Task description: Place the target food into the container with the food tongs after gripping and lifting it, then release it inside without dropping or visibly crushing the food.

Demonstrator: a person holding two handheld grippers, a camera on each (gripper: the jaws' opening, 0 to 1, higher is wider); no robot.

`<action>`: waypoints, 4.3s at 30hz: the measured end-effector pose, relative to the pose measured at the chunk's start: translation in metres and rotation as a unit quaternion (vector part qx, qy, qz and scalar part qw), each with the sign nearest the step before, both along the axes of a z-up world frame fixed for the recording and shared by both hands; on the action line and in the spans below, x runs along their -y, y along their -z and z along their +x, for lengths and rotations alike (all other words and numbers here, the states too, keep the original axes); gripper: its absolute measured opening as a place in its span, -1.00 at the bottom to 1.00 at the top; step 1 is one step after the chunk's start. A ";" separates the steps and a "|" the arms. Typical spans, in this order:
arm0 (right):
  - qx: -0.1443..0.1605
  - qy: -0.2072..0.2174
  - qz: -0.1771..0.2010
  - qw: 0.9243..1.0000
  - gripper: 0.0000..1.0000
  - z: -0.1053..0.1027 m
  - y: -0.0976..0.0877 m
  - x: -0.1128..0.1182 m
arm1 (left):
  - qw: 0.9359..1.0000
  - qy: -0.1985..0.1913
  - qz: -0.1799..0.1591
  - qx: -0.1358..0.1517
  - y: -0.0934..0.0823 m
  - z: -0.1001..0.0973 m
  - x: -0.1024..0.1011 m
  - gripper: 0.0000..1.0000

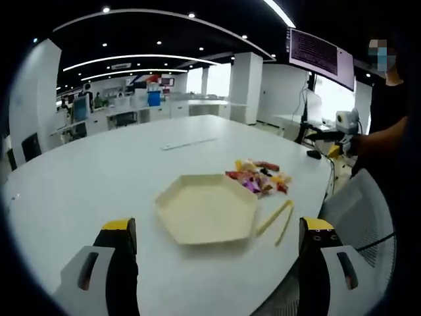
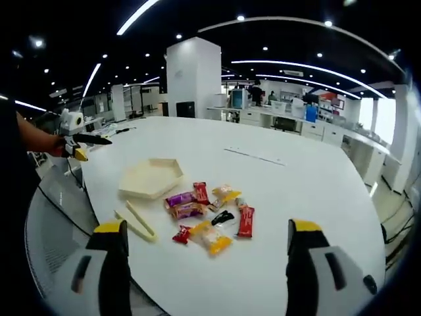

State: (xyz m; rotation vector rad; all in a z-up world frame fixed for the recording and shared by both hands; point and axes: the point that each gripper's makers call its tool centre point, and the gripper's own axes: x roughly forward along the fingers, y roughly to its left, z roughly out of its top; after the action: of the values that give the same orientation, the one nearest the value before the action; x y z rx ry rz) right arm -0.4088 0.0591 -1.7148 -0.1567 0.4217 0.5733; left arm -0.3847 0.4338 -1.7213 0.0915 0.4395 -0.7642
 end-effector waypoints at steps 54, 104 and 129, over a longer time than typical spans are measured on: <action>0.014 -0.006 0.039 0.999 0.99 -0.025 0.013 -0.028 | 0.910 0.356 0.203 -0.063 0.094 -0.050 0.151 0.13; 0.004 -0.023 0.038 0.999 0.99 -0.022 0.012 -0.019 | 0.921 0.314 0.220 -0.066 0.104 -0.037 0.162 -0.98; 0.027 -0.174 0.134 0.975 0.15 0.011 -0.104 -0.082 | 0.931 0.360 0.061 -0.017 -0.071 0.005 0.189 -0.95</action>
State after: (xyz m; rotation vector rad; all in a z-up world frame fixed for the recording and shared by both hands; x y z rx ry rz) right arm -0.3978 0.1408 -1.6108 0.0134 0.2600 0.9625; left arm -0.3792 0.2450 -1.6501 0.3707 0.4899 -1.4629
